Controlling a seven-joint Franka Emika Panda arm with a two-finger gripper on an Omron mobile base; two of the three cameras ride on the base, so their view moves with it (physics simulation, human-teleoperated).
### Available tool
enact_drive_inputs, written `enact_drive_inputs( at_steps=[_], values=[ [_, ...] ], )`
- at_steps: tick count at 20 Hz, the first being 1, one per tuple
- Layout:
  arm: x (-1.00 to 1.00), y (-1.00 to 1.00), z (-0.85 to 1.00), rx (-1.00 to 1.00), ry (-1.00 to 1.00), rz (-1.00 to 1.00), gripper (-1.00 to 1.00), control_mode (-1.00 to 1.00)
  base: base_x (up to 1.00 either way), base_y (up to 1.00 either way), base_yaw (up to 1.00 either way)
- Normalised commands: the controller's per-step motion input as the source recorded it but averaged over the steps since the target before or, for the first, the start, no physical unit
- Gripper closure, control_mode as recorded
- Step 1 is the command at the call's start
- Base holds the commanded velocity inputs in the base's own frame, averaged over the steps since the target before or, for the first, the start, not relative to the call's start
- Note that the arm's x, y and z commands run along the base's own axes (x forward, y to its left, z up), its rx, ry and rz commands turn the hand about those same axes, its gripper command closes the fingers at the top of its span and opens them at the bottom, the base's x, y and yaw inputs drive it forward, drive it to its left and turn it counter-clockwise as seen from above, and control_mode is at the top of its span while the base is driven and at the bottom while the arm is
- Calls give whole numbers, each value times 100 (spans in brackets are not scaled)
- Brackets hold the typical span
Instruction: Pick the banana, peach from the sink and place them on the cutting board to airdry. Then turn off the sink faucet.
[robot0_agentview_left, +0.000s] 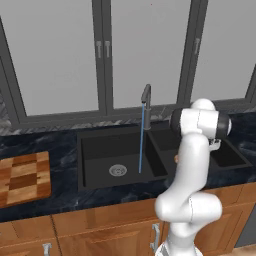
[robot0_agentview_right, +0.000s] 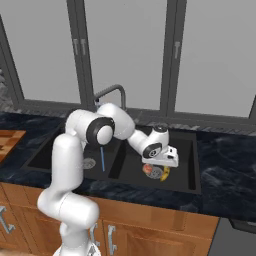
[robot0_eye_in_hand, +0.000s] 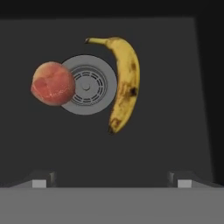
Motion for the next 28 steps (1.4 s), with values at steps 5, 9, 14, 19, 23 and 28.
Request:
enact_drive_inputs(
  at_steps=[5, 9, 14, 19, 23, 28],
  values=[
    [20, -10, -20, 0, 0, 0, -100, -100, 0, 0, 0],
    [24, -12, -22, 0, 0, 0, -100, -100, 0, 0, 0],
    [24, -8, -22, 0, 0, 0, -100, -100, 0, 0, 0],
    [19, -5, -21, 0, 0, 0, -100, -100, 0, 0, 0],
    [13, -1, -22, 0, 0, 0, -100, -100, 0, 0, 0],
    [11, -1, -21, 0, 0, 0, -100, -100, 0, 0, 0]
  ],
)
